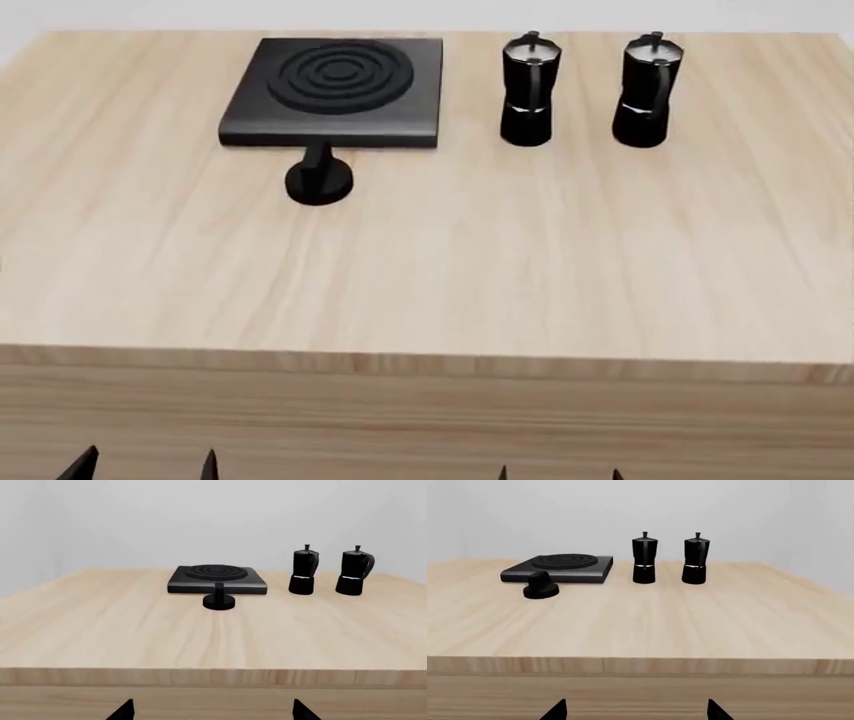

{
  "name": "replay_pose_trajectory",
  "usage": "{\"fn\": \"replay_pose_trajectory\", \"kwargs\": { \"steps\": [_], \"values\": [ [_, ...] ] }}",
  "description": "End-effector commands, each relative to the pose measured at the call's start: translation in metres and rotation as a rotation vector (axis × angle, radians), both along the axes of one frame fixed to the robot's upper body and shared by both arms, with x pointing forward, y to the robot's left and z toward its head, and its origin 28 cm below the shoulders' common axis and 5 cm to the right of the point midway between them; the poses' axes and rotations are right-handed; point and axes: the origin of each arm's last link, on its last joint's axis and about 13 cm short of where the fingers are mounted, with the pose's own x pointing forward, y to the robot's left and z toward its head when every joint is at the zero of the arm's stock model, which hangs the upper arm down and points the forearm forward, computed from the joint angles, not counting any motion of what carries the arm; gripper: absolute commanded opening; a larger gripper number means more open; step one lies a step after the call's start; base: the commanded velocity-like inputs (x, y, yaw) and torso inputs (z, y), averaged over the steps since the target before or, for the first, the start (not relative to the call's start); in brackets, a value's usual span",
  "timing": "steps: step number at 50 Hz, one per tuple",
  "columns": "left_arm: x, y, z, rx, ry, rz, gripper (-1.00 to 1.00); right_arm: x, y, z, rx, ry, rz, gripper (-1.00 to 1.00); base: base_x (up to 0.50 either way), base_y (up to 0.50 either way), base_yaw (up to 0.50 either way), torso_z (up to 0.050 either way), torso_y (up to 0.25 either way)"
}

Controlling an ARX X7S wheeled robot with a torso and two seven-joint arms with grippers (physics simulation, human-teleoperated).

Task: Put the right moka pot on the stove.

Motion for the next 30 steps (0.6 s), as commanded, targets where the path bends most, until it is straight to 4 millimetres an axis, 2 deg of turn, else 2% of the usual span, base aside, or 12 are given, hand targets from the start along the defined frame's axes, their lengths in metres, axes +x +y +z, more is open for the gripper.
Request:
{"fn": "replay_pose_trajectory", "kwargs": {
  "steps": [1,17,30],
  "values": [
    [0.0,0.0002,0.0006,-0.002,-0.002,0.0,1.0,0.0001,-0.0003,-0.0006,0.002,0.002,-0.003,1.0,0.0,0.0,0.0,0.05,0.059],
    [0.0011,0.0009,0.0007,0.009,0.004,0.032,1.0,-0.0004,-0.0006,0.0015,0.001,-0.004,-0.019,1.0,0.0,0.0,0.0,0.049,0.053],
    [0.0005,0.0004,0.0011,-0.002,-0.004,0.012,1.0,0.0003,-0.0007,0.001,-0.008,0.013,-0.026,1.0,0.0,0.0,0.0,0.0,0.0]
  ]
}}
